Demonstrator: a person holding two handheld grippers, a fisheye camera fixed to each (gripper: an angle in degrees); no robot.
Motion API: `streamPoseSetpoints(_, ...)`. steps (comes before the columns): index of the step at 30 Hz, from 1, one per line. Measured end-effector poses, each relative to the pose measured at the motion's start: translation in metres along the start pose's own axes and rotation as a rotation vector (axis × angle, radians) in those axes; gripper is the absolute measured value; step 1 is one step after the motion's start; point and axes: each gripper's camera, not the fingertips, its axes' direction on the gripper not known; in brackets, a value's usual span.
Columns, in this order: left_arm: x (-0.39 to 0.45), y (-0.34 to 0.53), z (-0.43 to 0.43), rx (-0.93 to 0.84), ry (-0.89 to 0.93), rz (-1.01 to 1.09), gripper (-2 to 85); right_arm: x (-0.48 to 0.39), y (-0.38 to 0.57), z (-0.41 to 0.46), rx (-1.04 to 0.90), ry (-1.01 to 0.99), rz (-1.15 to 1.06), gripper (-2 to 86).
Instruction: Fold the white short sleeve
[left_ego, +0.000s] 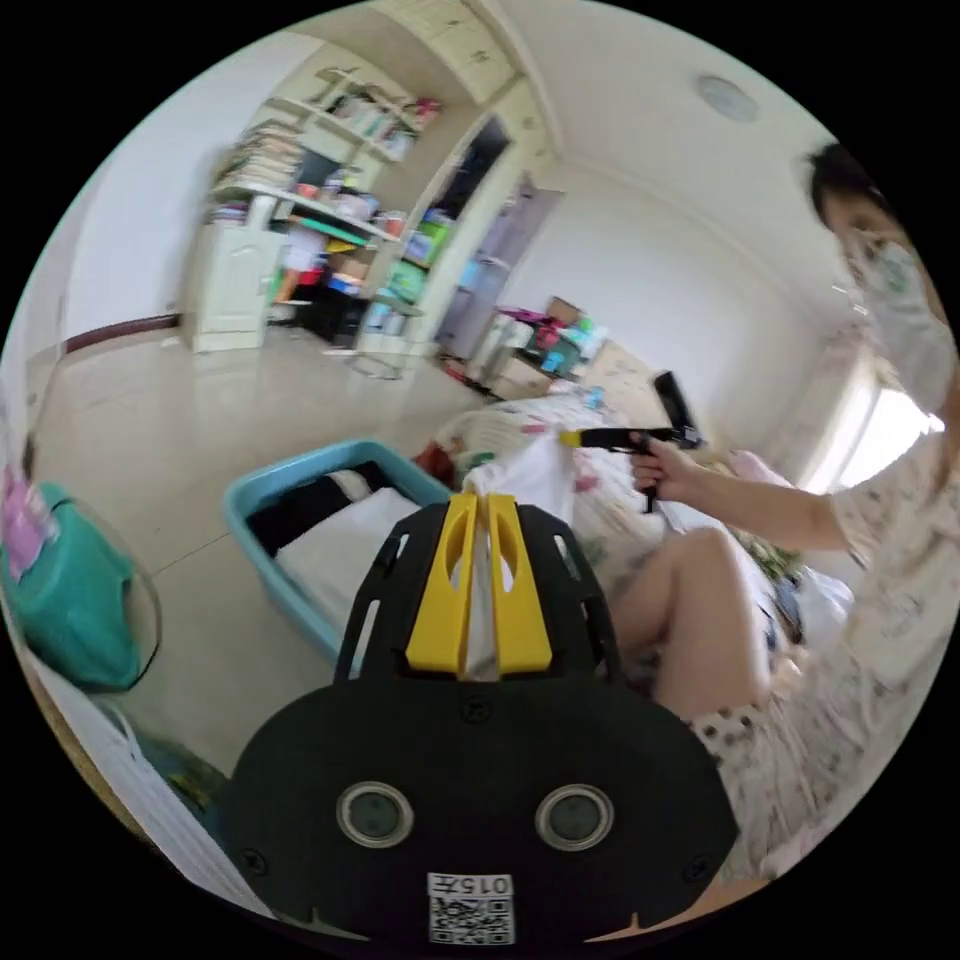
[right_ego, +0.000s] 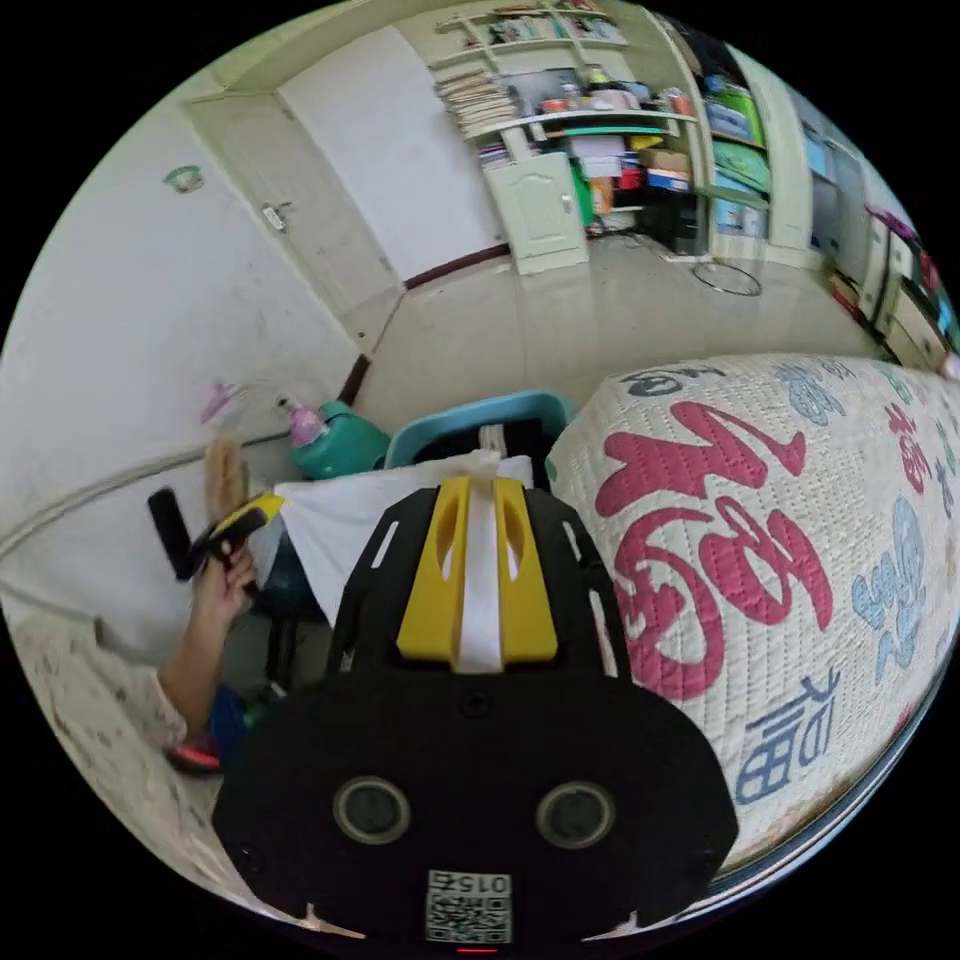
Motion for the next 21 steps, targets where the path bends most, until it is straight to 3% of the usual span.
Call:
streamPoseSetpoints(2, -0.008, 0.007, 0.032, 0.097, -0.277, -0.086, 2.5, 0.020, -0.017, 0.041, -0.003, 0.040, 0.121, 5.2)
streamPoseSetpoints(4, 0.003, 0.007, 0.062, 0.044, -0.375, -0.148, 2.6, 0.032, -0.017, 0.058, 0.008, -0.032, 0.183, 4.4)
streamPoseSetpoints(7, 0.064, 0.019, 0.109, -0.027, -0.265, -0.109, 2.1, 0.037, 0.012, 0.048, 0.050, -0.078, 0.088, 1.9)
streamPoseSetpoints(13, 0.191, 0.092, 0.258, -0.365, -0.156, -0.075, 2.1, 0.100, 0.128, -0.048, 0.224, 0.019, -0.002, -0.3)
streamPoseSetpoints(17, 0.281, 0.135, 0.361, -0.655, -0.221, -0.005, 3.5, 0.158, 0.195, -0.120, 0.353, 0.105, 0.040, -0.5)
streamPoseSetpoints(21, 0.354, 0.146, 0.413, -0.729, -0.260, 0.020, 5.1, 0.181, 0.241, -0.186, 0.592, 0.235, 0.070, -0.5)
